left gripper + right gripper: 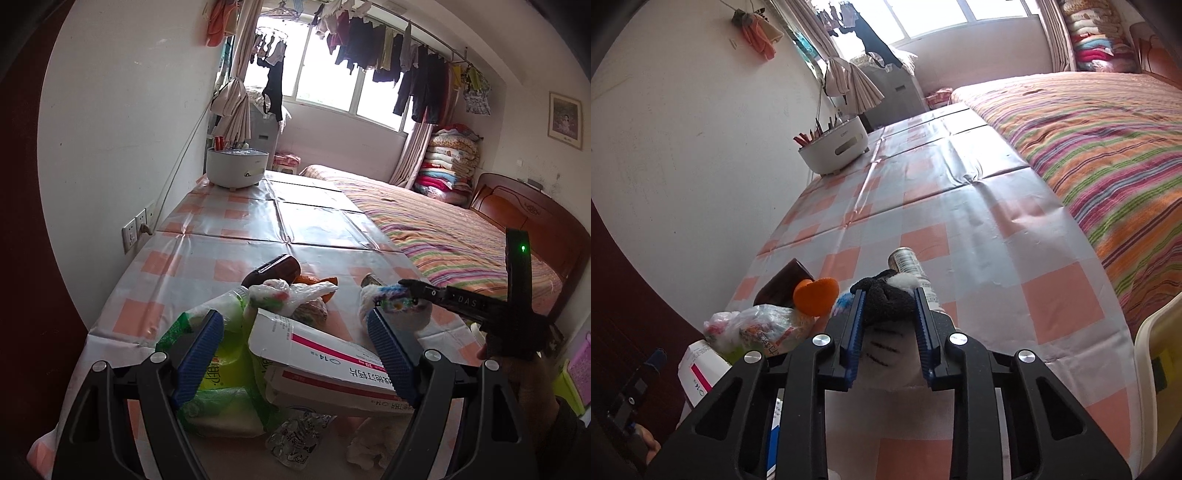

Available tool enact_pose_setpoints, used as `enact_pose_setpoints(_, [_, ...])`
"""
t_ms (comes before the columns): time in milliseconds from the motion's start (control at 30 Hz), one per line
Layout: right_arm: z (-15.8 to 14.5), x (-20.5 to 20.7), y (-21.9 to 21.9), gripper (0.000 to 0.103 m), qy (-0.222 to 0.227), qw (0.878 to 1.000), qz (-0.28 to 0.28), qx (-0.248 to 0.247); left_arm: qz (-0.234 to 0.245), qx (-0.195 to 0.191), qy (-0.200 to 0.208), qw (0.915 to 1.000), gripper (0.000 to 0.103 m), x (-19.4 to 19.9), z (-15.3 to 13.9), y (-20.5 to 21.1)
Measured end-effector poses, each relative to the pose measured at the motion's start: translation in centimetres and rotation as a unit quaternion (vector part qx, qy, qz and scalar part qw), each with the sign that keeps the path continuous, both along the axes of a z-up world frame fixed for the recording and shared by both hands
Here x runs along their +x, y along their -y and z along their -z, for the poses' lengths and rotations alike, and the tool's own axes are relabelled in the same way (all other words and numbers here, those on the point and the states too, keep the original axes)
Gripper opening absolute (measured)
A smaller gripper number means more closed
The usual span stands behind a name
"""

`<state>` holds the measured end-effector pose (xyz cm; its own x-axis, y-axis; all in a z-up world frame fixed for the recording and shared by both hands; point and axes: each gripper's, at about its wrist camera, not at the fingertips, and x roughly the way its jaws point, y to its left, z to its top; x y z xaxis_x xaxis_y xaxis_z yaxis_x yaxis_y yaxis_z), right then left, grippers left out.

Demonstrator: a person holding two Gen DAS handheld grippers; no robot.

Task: Collect trash
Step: 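Grasp the white medicine box with the left gripper while the right gripper holds the plush toy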

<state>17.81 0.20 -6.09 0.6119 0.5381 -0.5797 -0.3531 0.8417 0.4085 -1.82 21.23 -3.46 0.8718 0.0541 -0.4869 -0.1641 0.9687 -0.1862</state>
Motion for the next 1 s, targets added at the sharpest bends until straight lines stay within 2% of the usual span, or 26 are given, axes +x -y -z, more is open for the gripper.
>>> enact_pose_setpoints(200, [-1.2, -0.5, 1.3, 0.024, 0.015, 1.0, 0.006, 0.02, 0.035, -0.021, -0.021, 0.9989, 0.078, -0.1, 0.9, 1.1])
enact_pose_setpoints(433, [-1.7, -0.7, 2.0, 0.024, 0.016, 0.999, 0.007, 0.039, 0.086, -0.103, -0.034, 0.9904, 0.078, -0.6, 1.9, 2.6])
enact_pose_setpoints(533, [-1.8, -0.8, 2.3, 0.024, 0.018, 0.999, 0.007, 0.044, 0.085, -0.117, -0.036, 0.9889, 0.078, -1.0, 2.2, 3.2])
enact_pose_setpoints(600, [-1.9, -0.8, 2.5, 0.024, 0.018, 0.999, 0.007, 0.048, 0.083, -0.141, -0.04, 0.9857, 0.078, -1.1, 2.6, 3.5])
enact_pose_setpoints(733, [-2.0, -0.7, 2.8, 0.024, 0.014, 0.998, 0.009, 0.059, 0.079, -0.227, -0.058, 0.9689, 0.078, -1.3, 4.2, 3.8])
enact_pose_setpoints(833, [-2.1, -0.7, 3.1, 0.024, 0.013, 0.998, 0.009, 0.065, 0.066, -0.293, -0.069, 0.9513, 0.078, -0.8, 5.2, 3.6])
enact_pose_setpoints(1000, [-2.6, -0.8, 3.5, 0.024, 0.018, 0.997, 0.008, 0.075, 0.04, -0.351, -0.099, 0.9301, 0.078, 1.0, 6.6, 3.3])
